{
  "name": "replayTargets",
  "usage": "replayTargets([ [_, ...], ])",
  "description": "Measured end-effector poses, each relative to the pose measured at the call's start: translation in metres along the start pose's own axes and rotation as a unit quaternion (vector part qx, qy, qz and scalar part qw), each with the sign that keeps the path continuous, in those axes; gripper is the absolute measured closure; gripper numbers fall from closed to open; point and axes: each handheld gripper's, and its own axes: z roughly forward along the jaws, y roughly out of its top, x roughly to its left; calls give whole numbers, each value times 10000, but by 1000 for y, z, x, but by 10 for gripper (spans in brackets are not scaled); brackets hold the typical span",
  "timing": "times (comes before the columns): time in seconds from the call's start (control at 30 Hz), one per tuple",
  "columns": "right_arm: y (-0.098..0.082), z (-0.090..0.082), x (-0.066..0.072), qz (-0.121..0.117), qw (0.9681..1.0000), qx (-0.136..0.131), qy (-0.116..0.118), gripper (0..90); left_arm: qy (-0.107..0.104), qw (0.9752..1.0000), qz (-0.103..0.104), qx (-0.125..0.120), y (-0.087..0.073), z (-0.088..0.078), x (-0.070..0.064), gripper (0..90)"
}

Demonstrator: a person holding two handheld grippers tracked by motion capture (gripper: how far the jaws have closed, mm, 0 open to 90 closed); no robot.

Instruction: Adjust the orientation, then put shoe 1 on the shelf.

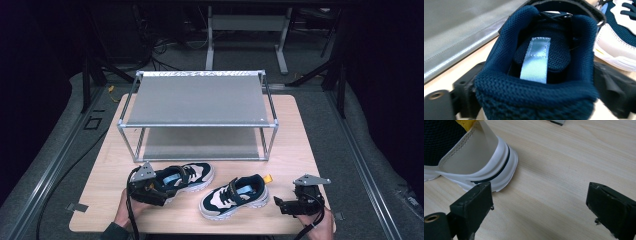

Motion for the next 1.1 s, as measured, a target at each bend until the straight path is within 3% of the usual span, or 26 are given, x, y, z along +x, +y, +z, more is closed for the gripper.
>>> replayTargets([
  [0.2, 1, -1, 1, -27, 10000, 5, -19, 64, 22, 9999, 61, 113, 0, 5, 1, 137],
  [0.23, 2, -5, -1, -82, 9994, 330, 50, 65, 49, 9999, 76, 137, 1, 4, 1, 170],
  [0.33, 1, -6, -1, -83, 9993, 357, 41, 65, 107, 9998, 121, 106, 1, 3, 0, 215],
  [0.37, -2, -1, 0, 6, 10000, -4, -20, 66, 111, 9997, 166, 102, 1, 2, 0, 229],
  [0.57, -1, -1, -1, 10, 10000, -22, 1, 67, 158, 9993, 320, 58, 1, -1, -5, 259],
  [0.6, -1, -1, -2, 20, 10000, -32, 14, 67, 182, 9993, 337, 8, 1, -2, -7, 263],
  [0.63, 1, -6, -2, -29, 9996, 273, -14, 67, 190, 9991, 372, 1, 2, -4, -8, 265],
  [0.67, -1, -2, -2, 29, 9999, -93, 85, 68, 205, 9991, 358, -116, 3, -8, -11, 267],
  [0.77, -1, -3, -2, 47, 9999, -61, -73, 68, 266, 9988, 366, -209, 5, -12, -13, 268],
  [1.07, -3, -6, -3, 71, 9999, -91, -81, 68, 689, 9958, 156, -575, 13, -23, -18, 266],
  [1.1, -1, -11, -5, -11, 9997, 250, -48, 67, 778, 9949, 87, -636, 14, -23, -19, 266],
])
